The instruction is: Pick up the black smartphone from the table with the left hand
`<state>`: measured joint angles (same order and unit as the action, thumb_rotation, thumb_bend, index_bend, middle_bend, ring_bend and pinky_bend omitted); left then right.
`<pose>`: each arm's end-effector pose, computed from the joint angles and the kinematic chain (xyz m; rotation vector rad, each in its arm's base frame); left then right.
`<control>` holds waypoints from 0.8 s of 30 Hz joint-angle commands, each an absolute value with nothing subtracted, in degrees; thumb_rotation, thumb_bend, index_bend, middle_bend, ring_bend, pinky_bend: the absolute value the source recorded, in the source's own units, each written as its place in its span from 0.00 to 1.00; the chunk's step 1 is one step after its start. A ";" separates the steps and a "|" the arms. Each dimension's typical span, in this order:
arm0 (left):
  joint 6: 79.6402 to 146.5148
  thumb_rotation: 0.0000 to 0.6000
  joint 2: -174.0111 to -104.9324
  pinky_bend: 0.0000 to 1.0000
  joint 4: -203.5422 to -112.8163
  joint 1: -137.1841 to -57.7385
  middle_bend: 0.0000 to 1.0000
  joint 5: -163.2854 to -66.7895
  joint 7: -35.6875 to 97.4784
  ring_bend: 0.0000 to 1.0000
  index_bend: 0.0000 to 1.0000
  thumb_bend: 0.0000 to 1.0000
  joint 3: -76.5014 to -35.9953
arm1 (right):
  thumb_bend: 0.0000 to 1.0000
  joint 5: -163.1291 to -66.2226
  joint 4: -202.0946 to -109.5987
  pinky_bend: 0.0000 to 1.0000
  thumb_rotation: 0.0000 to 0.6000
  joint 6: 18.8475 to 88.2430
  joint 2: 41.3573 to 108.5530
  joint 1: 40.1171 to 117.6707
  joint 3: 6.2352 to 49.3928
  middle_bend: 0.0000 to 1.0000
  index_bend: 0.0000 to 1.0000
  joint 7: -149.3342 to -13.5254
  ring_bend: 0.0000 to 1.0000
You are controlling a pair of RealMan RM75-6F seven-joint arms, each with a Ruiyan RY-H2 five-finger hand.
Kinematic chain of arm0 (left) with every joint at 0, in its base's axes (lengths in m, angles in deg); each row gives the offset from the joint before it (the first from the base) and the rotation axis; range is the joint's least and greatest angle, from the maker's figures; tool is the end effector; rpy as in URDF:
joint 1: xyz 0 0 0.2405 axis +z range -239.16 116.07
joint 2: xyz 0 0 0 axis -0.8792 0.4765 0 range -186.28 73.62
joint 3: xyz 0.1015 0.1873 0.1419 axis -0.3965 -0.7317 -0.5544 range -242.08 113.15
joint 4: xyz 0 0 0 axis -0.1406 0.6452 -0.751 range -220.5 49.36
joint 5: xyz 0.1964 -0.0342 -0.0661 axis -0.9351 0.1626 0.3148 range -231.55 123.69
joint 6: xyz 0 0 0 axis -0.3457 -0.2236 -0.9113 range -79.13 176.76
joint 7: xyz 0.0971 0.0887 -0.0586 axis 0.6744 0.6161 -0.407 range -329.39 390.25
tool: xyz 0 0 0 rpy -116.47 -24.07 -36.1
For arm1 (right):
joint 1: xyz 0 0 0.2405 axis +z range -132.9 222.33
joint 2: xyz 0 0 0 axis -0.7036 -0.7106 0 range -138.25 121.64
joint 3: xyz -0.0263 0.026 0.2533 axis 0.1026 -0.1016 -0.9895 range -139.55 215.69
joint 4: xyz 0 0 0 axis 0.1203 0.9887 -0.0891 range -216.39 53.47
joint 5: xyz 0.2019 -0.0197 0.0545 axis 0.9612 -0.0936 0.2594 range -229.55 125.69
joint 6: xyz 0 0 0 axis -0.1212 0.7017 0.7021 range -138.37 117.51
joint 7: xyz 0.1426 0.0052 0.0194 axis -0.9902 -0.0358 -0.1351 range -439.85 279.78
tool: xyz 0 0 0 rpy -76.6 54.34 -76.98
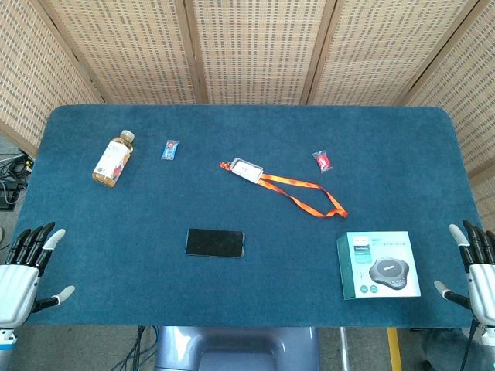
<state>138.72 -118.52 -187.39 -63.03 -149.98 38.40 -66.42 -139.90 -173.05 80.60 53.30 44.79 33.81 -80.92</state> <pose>-0.2683 0.1432 0.1494 -1.4920 -0.8599 -0.9602 -0.3177 -0.1594 0.1893 1.3120 -0.8094 0.9114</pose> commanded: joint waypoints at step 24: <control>110.88 1.00 -125.00 0.00 -195.94 -82.27 0.00 -136.23 48.77 0.00 0.00 0.00 -56.79 | 0.00 -137.74 -173.16 0.00 1.00 79.52 52.88 45.20 32.83 0.00 0.00 -81.67 0.00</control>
<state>119.68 -121.83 -192.95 -74.89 -143.47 42.94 -61.52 -137.83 -173.20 79.61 52.85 45.16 32.88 -81.72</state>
